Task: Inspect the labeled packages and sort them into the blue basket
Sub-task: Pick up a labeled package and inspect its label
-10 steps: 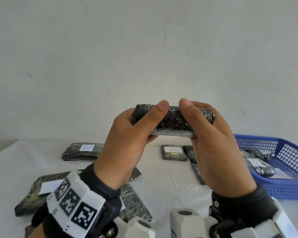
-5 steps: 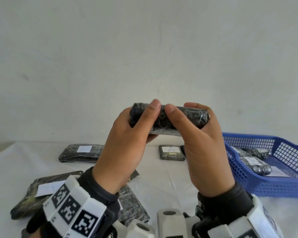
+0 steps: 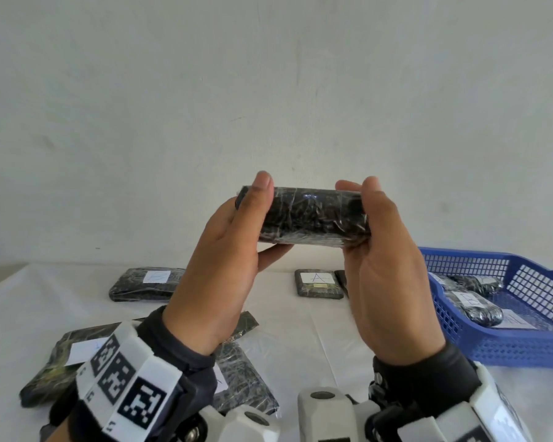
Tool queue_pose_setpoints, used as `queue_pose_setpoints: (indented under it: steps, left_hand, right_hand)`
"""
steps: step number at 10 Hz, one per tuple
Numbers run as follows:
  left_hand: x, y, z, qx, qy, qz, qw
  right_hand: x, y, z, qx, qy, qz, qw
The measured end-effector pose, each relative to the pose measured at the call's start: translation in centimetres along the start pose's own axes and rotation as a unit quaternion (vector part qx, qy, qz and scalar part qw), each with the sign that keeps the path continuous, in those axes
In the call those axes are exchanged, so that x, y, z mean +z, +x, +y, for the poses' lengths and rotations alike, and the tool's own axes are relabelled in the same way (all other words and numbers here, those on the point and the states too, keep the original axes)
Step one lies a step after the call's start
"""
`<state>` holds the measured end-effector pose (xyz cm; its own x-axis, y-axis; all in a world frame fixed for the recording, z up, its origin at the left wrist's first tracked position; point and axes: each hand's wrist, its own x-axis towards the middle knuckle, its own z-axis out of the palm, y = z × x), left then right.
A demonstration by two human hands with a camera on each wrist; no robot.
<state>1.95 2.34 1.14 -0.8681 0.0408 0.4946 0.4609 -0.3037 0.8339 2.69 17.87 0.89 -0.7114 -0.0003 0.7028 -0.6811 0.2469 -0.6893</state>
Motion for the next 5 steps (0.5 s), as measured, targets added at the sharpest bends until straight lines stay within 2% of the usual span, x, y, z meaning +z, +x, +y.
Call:
queue_pose_setpoints:
  steps: [1,2,3,4,5]
  left_hand:
    - [-0.39,0.16,-0.15,-0.005,0.001,0.012,1.0]
    - [-0.35,0.04,0.09,-0.006,-0.002,-0.009,1.0]
    - [-0.51,0.06,0.44,-0.019,-0.015,-0.028,0.999]
    - [-0.89,0.53,0.06,-0.029,-0.01,-0.006,1.0]
    - [-0.71,0.35,0.25,-0.04,-0.022,-0.012,0.999]
  right_hand:
    - [-0.55,0.15,0.85,-0.017,-0.026,-0.008,0.999]
    - [-1.07,0.33,1.0,0.031,0.079,-0.02,0.996]
    - [-1.23,0.46,1.22,0.011,0.016,-0.035,0.999]
    - [-1.19,0.5,1.44,0.013,0.02,-0.048,0.999]
    - [-1.03,0.52,1.19,-0.004,0.017,-0.056,0.998]
